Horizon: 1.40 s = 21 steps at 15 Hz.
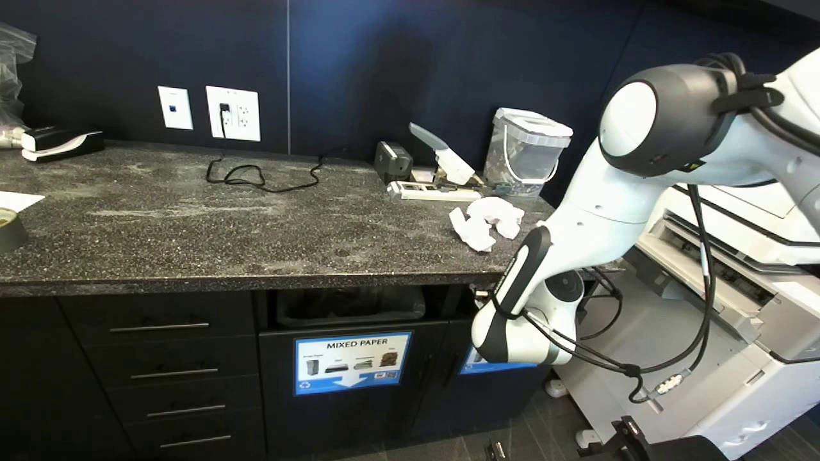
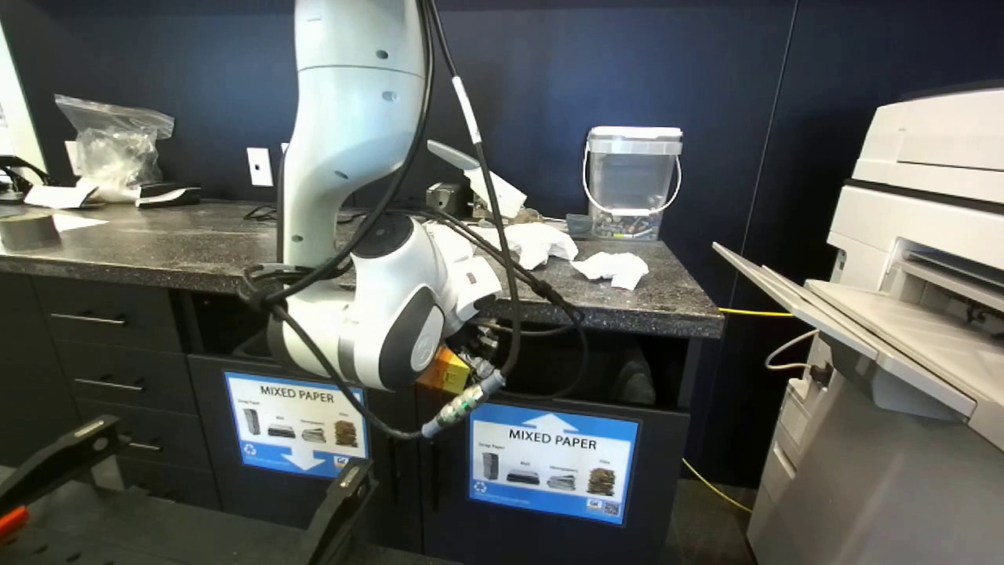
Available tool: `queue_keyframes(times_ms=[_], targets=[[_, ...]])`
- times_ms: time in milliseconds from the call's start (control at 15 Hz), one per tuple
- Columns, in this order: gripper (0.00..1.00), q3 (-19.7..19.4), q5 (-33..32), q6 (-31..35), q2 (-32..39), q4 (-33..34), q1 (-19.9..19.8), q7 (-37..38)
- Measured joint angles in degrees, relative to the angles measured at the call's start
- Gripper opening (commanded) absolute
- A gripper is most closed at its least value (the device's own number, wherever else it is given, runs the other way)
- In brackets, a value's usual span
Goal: Put the papers in the bin to the right
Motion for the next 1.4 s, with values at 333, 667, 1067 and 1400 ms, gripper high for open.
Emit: queue_keyframes(times_ms=[333,667,1067,1400], targets=[[0.14,1.76,-9.74,7.58,5.57,2.56,-6.16,1.23],[0.13,1.76,-14.21,7.41,10.62,10.19,-8.74,1.16],[0.14,1.82,-14.21,5.68,13.83,18.11,-8.09,0.86],[0.41,1.95,-14.15,4.82,15.94,21.58,-7.36,0.86]])
